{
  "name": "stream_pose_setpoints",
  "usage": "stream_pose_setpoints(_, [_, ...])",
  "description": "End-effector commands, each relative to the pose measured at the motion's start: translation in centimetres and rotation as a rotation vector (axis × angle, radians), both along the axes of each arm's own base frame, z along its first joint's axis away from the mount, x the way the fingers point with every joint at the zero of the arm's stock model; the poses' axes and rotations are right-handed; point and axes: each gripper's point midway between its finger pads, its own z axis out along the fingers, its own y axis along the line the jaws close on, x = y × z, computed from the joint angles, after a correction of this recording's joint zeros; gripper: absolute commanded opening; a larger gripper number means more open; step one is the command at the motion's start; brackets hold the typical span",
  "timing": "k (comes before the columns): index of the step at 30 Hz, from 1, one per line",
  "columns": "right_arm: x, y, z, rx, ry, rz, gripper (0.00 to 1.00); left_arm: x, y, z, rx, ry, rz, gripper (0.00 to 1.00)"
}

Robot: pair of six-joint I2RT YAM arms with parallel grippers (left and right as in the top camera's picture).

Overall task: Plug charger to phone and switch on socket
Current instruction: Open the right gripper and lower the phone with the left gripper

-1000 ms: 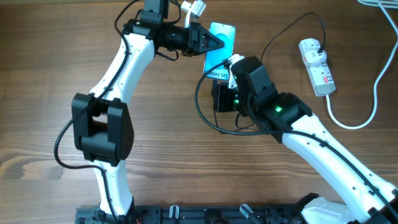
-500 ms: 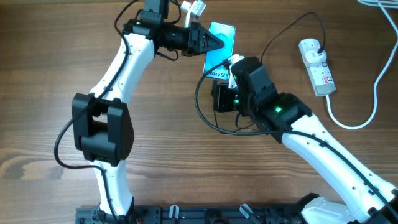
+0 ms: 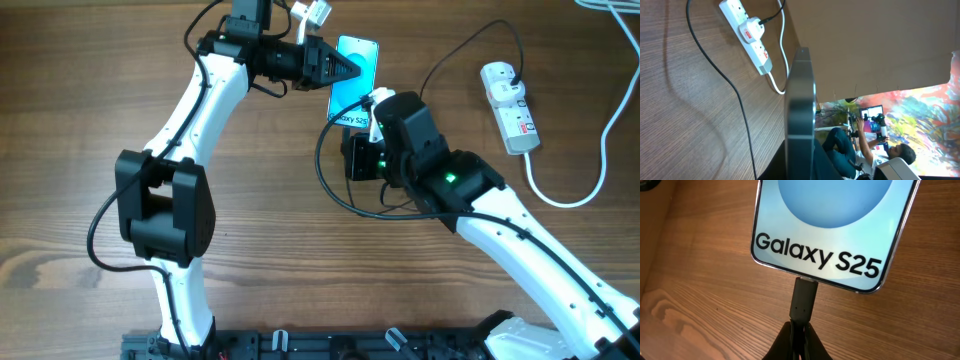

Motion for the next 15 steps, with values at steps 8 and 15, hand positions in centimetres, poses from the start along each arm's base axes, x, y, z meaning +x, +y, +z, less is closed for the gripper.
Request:
stream_pose_setpoints(8, [4.06, -3.50, 5.06, -0.012, -0.209, -0.164, 0.18, -2.68, -1.17, 2.08, -0.059, 0.018, -0.081, 0.04])
stream_pose_setpoints(15, [3.64, -3.30, 4.80, -0.008, -0.190, -0.147, 0.30, -2.37, -1.09, 1.74, -0.039, 0.012, -0.064, 0.04])
